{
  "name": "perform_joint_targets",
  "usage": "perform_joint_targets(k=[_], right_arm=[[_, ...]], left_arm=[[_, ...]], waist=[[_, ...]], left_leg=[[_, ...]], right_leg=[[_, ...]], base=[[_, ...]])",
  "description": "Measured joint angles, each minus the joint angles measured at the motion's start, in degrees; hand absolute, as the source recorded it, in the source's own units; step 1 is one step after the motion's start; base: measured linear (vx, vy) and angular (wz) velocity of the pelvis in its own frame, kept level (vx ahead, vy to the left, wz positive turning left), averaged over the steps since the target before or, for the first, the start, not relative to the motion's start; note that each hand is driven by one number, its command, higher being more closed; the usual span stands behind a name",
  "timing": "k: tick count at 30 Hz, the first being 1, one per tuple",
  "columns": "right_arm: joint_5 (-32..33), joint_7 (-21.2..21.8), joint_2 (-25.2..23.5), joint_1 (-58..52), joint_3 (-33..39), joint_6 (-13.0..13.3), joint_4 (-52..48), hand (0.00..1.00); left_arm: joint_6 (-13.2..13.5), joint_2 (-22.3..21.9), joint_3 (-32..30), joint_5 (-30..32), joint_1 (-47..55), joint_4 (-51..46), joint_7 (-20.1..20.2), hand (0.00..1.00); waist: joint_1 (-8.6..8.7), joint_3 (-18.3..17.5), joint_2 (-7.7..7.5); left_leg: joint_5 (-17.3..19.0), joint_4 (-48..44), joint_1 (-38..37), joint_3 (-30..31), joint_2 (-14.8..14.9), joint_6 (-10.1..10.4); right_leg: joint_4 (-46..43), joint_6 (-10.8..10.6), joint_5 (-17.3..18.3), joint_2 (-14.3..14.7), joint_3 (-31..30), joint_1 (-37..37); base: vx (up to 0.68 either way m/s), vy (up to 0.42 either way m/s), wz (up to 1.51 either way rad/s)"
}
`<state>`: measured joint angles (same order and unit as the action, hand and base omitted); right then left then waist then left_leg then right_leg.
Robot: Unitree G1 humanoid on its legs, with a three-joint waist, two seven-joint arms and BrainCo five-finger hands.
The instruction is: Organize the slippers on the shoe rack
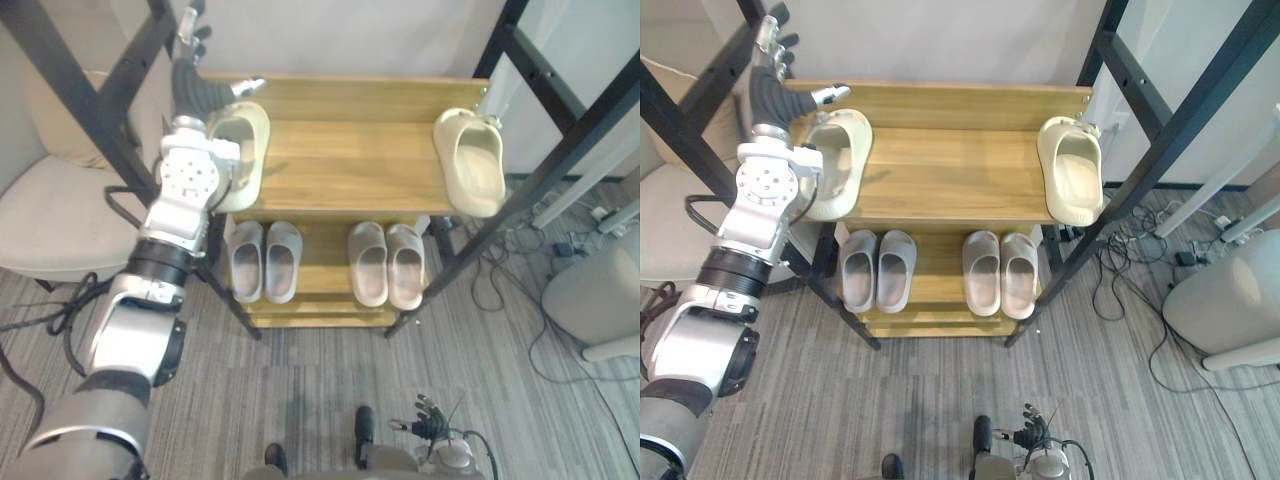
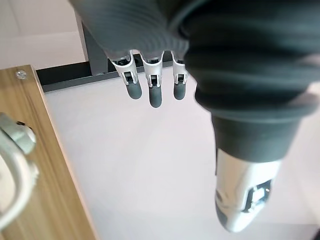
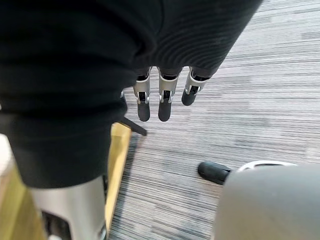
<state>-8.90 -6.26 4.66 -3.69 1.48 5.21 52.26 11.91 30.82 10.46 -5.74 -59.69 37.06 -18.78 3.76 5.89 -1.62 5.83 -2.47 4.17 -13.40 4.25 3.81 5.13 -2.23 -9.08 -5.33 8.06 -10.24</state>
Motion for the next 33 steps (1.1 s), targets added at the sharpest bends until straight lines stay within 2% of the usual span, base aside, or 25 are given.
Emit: perform_joint_targets(k=[2, 8, 14, 21, 24, 33], right_arm=[[0.02, -0.11, -0.01, 0.46, -0.08, 0.07, -0.27, 0.00], [0.08, -0.58, -0.14, 0.44, -0.29, 0.18, -1.27, 0.00], [0.10, -0.60, -0.15, 0.44, -0.28, 0.84, -1.27, 0.00], [0.15, -0.67, -0.15, 1.05, 0.00, 1.16, -1.17, 0.00], [0.16, -0.89, -0.14, 1.30, -0.16, 1.24, -0.88, 0.00], [2.25, -1.11, -0.20, 1.37, -2.30, 1.90, -0.91, 0.00]], left_arm=[[-0.67, 0.65, -0.59, -0.07, -0.44, 2.02, -0.05, 0.00], [-1.49, 2.13, -0.60, 0.29, -0.49, 2.19, 0.12, 0.00], [-1.70, 2.15, -1.63, 3.56, -0.50, 3.13, 0.27, 0.00], [-3.81, 3.86, -1.78, 8.00, -0.59, 8.26, 0.32, 0.00], [-3.94, 4.13, -1.79, 9.90, -1.59, 9.58, 0.34, 0.00], [-5.98, 4.47, -1.80, 14.25, -4.03, 12.15, 0.27, 0.00]], waist=[[0.06, 1.09, -0.16], [0.56, 1.46, -0.29], [0.54, 1.81, -0.27], [0.42, 2.97, 0.28], [0.30, 3.26, 0.72], [0.26, 3.58, 0.64]], left_leg=[[0.68, -1.46, 0.82, -0.94, 0.03, -0.08], [1.57, -4.34, 3.53, -1.69, 0.29, 0.08], [1.71, -4.82, 3.84, -1.52, 0.27, 0.07], [1.66, -4.73, 3.92, -1.01, -0.15, 0.05], [1.65, -4.70, 3.93, -0.46, -0.27, 0.04], [1.58, -5.13, 4.84, 0.07, -0.51, -0.09]], right_leg=[[0.01, -0.04, -0.66, -0.01, -1.35, -0.72], [-0.01, 0.04, -1.57, -0.02, -2.51, -2.73], [-0.01, 0.05, -1.68, -0.19, -2.43, -2.74], [-0.02, 0.07, -1.65, -0.16, -1.77, -2.68], [-0.02, 0.14, -1.60, -0.30, -0.92, -2.45], [-0.01, 0.11, -1.62, -0.66, -0.92, -2.79]], base=[[-0.10, -0.011, -0.27], [-0.05, -0.018, -0.10], [-0.01, 0.000, 0.00], [0.00, 0.006, 0.03], [0.01, 0.007, 0.06], [-0.02, 0.010, 0.04]])
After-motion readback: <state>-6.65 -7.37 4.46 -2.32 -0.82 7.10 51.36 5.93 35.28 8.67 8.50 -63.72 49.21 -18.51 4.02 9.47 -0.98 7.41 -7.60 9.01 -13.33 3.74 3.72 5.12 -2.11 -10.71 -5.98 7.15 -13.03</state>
